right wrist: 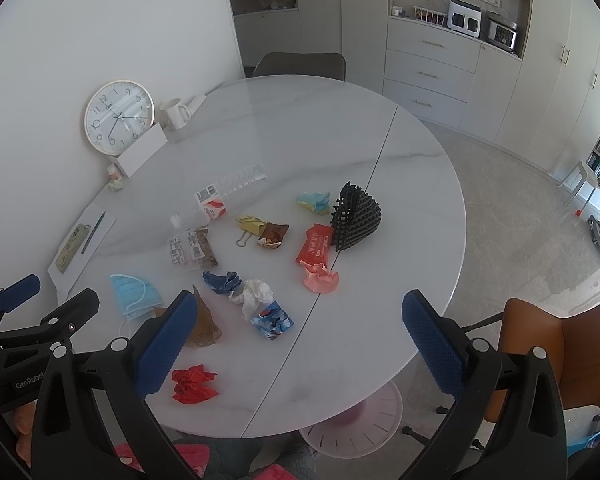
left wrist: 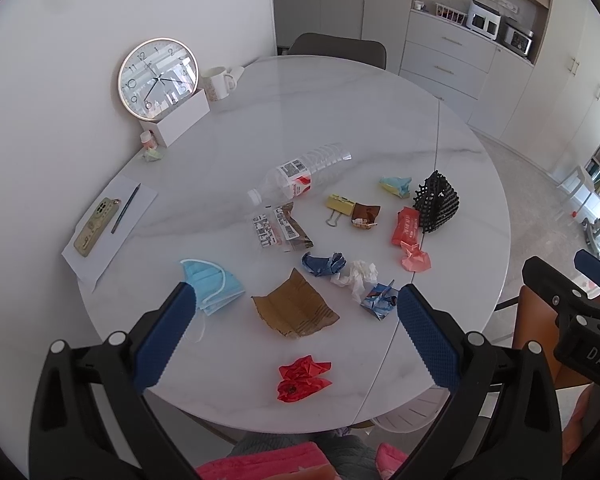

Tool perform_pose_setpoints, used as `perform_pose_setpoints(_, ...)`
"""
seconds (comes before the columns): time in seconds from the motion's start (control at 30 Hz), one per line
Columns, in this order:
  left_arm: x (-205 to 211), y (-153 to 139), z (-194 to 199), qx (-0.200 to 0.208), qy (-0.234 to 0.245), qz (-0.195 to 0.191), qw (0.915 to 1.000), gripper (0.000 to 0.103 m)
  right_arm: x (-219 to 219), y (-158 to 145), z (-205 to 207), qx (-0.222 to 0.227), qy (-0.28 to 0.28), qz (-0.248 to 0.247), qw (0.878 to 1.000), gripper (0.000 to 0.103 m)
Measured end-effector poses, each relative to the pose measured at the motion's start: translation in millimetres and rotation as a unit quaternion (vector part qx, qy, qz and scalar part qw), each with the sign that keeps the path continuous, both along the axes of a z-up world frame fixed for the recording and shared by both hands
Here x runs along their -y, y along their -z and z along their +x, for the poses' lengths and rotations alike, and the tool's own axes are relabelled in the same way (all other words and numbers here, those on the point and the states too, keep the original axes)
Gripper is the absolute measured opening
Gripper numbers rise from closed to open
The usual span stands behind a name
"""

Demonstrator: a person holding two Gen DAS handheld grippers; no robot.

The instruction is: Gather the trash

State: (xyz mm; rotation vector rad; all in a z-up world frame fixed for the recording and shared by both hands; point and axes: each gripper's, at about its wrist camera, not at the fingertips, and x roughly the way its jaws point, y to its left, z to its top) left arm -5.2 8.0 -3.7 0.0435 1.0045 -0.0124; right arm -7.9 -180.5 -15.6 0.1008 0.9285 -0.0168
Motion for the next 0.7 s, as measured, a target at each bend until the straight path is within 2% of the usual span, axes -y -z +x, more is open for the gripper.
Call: perform_pose_setpoints(0.7,0.3,-0.9,-0.3,-0.005,-0.003,-0.003,1.0,0.097,-5.7,-0.4,-1.2,-0.003,0.004,0.003,1.0,0.101)
